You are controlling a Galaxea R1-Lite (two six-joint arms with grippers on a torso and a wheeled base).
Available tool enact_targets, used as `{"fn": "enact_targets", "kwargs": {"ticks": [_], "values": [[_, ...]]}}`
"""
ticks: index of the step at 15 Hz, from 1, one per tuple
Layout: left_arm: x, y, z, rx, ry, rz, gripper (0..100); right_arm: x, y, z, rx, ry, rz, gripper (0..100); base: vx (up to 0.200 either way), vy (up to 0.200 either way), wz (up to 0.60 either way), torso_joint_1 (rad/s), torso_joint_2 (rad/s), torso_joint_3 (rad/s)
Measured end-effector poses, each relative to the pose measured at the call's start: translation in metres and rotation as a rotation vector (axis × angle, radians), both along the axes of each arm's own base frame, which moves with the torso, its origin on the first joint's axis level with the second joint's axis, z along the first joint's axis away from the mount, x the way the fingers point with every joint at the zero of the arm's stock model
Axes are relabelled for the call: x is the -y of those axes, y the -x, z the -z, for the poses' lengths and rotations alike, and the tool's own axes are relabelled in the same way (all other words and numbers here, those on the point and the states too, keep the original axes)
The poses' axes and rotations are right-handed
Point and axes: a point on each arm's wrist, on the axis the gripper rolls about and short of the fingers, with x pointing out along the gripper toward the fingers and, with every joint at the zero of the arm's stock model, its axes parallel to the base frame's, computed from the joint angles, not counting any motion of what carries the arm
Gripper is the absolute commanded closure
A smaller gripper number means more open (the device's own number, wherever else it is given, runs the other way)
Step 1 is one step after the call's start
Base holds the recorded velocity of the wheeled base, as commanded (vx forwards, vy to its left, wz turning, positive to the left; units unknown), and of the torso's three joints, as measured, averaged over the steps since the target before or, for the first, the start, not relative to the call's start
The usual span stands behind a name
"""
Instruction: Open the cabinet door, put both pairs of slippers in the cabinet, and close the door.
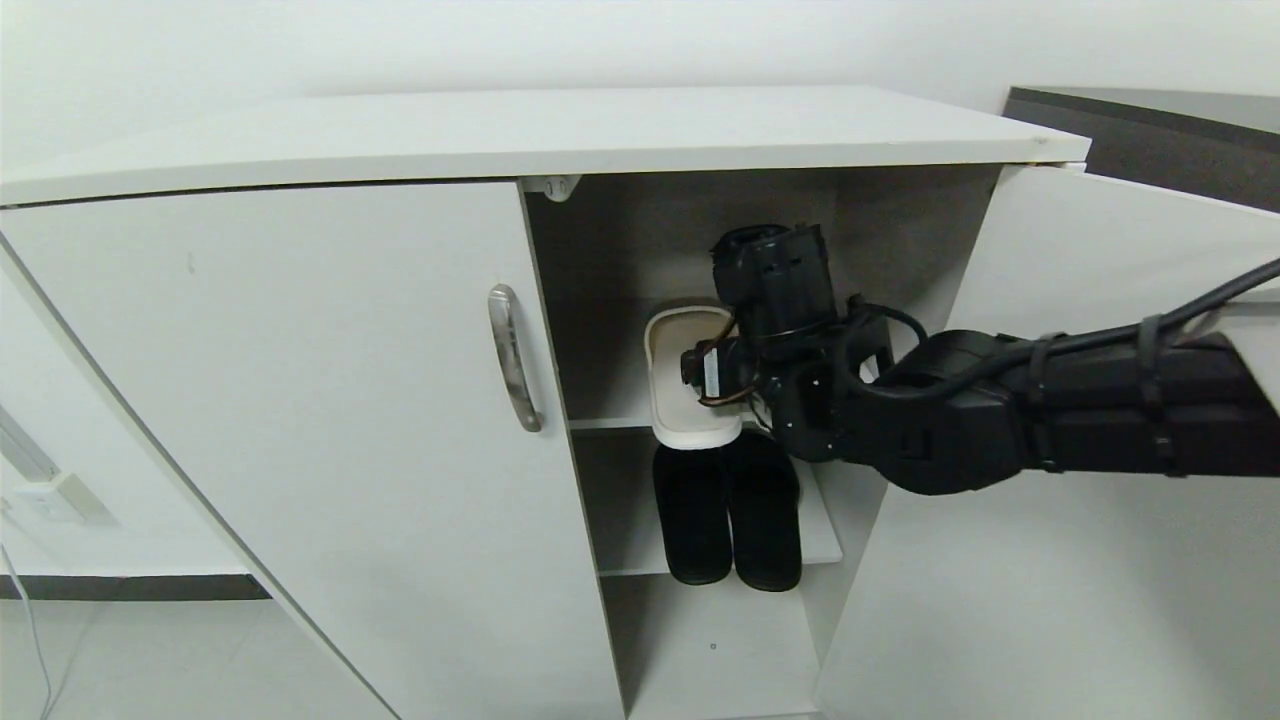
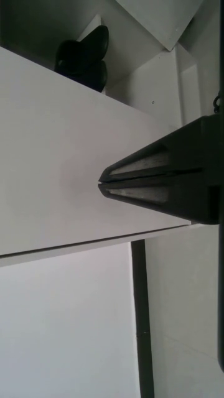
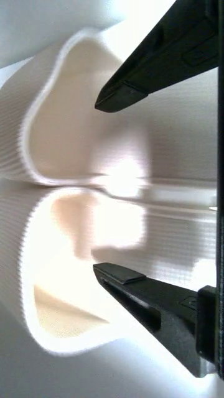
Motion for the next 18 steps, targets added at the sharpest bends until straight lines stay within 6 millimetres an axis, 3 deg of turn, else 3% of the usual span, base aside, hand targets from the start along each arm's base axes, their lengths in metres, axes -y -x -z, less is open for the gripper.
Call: {"fn": "enact_targets", "kwargs": {"ticks": [4, 8, 9, 12, 18], "values": [[0.0, 0.0, 0.0, 0.0, -0.001, 0.0, 100, 0.015, 0.049, -0.004, 0.006, -0.009, -0.07, 0, 0.0, 0.0, 0.0, 0.0, 0.0, 0.0], [0.0, 0.0, 0.0, 0.0, -0.002, 0.001, 100, 0.039, 0.093, 0.014, 0.01, -0.043, -0.201, 0, 0.0, 0.0, 0.0, 0.0, 0.0, 0.0], [0.0, 0.0, 0.0, 0.0, -0.002, 0.003, 100, 0.046, 0.099, 0.016, 0.021, -0.073, -0.25, 100, 0.0, 0.0, 0.0, 0.0, 0.0, 0.0], [0.0, 0.0, 0.0, 0.0, -0.003, 0.003, 100, 0.057, 0.103, 0.02, 0.024, -0.081, -0.269, 100, 0.0, 0.0, 0.0, 0.0, 0.0, 0.0], [0.0, 0.0, 0.0, 0.0, -0.002, 0.003, 100, 0.06, 0.104, 0.021, 0.022, -0.077, -0.264, 100, 0.0, 0.0, 0.0, 0.0, 0.0, 0.0]]}}
